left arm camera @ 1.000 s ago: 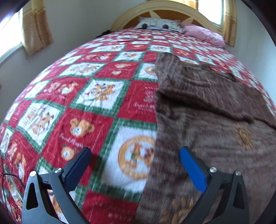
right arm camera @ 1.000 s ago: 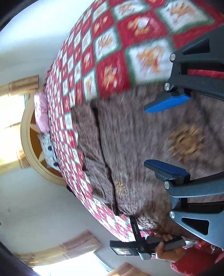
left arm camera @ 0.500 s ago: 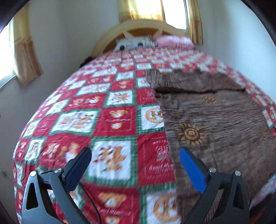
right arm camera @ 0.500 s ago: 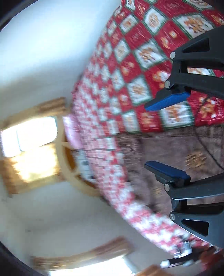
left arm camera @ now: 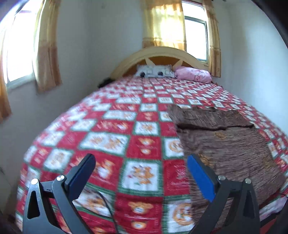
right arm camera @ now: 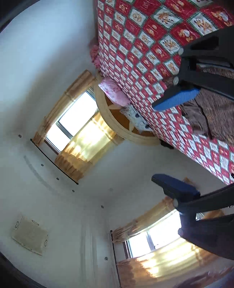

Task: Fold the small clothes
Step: 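Lift both tools away and view the narrowed folded sweater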

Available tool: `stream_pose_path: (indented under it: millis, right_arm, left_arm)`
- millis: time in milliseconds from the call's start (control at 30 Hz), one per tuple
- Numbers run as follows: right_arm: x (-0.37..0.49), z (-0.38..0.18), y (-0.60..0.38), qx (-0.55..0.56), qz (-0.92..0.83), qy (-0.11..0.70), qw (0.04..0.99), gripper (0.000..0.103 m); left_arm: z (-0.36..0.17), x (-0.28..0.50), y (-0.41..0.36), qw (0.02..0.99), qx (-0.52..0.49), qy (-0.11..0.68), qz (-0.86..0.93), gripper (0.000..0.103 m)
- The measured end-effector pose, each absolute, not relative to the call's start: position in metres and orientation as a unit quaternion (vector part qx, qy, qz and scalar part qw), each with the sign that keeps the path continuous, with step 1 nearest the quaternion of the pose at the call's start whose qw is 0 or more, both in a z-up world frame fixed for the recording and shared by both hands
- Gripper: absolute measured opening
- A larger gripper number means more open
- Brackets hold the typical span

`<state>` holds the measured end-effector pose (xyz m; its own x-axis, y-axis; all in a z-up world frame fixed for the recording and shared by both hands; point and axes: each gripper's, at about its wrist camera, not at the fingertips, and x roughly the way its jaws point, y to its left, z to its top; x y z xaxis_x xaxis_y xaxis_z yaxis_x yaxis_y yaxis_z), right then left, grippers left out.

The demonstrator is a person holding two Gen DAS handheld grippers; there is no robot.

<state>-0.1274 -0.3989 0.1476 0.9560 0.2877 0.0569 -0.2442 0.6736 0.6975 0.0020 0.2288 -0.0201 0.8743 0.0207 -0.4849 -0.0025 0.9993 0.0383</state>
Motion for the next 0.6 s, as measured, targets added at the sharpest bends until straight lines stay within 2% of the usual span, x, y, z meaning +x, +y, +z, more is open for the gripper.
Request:
stream_pose_path:
  millis: [133, 233, 367, 533, 567, 600]
  right_arm:
    - [-0.113, 0.162, -0.385, 0.320, 0.166, 0.182, 0.915, 0.081]
    - [-0.109, 0.140, -0.366, 0.281, 0.162, 0.280, 0.904, 0.081]
    - [-0.099, 0.070, -0.348, 0.289, 0.166, 0.363, 0.870, 0.081]
    - [-0.070, -0.030, -0.342, 0.296, 0.119, 0.458, 0.830, 0.080]
    - [-0.071, -0.041, -0.343, 0.302, 0.118, 0.463, 0.825, 0.076]
    - [-0.070, -0.049, -0.345, 0.308, 0.120, 0.467, 0.820, 0.067]
  left_arm:
    - [0.011, -0.010, 0.244, 0.970, 0.035, 0.240, 0.016, 0.103]
    - [0.021, -0.016, 0.249, 0.964, 0.034, 0.263, -0.005, 0.103]
    - [0.001, -0.015, 0.224, 0.951, 0.049, 0.302, -0.049, 0.103]
    - [-0.066, -0.014, 0.169, 0.904, 0.042, 0.398, -0.150, 0.103]
    - [-0.074, -0.015, 0.163, 0.898, 0.043, 0.408, -0.159, 0.103]
    - [-0.083, -0.016, 0.156, 0.891, 0.042, 0.419, -0.167, 0.103]
